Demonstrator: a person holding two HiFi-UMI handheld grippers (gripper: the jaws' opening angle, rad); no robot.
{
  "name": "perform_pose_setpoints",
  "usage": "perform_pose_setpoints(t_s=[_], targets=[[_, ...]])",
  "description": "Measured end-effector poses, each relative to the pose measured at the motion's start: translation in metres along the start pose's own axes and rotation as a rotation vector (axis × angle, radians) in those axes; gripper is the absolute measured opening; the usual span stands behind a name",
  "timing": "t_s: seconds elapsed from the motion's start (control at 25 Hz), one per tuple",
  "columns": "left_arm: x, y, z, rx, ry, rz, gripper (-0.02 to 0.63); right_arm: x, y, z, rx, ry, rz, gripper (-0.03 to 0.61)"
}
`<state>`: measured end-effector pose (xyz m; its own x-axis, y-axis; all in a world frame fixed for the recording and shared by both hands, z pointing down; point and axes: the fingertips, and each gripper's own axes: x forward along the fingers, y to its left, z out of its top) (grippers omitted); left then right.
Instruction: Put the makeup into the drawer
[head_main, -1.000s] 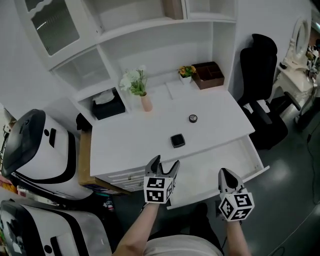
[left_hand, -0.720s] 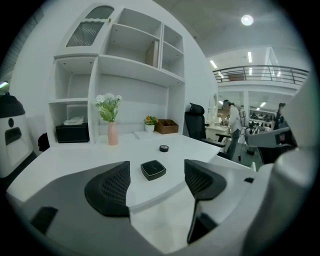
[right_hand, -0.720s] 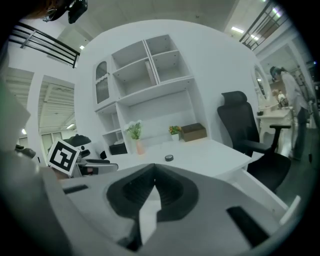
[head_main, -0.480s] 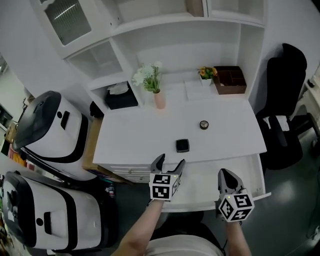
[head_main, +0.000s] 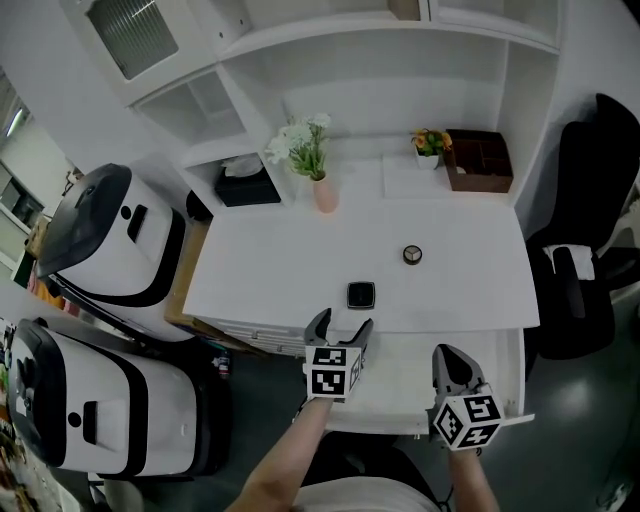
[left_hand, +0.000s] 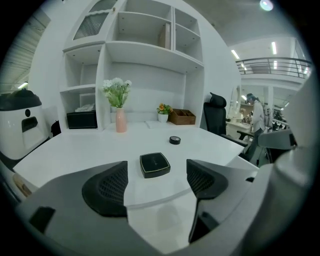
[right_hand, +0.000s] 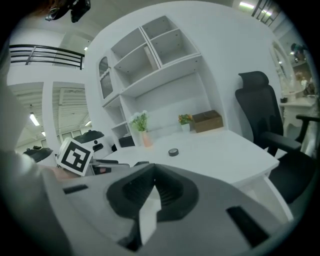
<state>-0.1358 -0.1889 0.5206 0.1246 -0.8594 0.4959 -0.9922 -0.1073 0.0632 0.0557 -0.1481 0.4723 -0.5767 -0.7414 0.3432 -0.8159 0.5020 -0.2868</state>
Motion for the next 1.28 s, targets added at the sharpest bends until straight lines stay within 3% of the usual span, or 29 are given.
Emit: perform_pose_setpoints(t_s=[0.44,0.76,1.28], targets=[[0.049,0.003,-0.008,0.014,0.066,0.054,0.368,0.021,-0.026,-0.007,0.034,0.037,0.012,0.002],[0.072,0.011,-0.008,-0.032,0.115,0.08,0.373,0.028,-0.038,-0.01,0.041,0.06,0.007,0.002],[0.092,0.01,-0.016,0.018,0.214,0.134,0.379,0.025,-0.051,-0.014,0.076,0.067,-0.011,0.002]])
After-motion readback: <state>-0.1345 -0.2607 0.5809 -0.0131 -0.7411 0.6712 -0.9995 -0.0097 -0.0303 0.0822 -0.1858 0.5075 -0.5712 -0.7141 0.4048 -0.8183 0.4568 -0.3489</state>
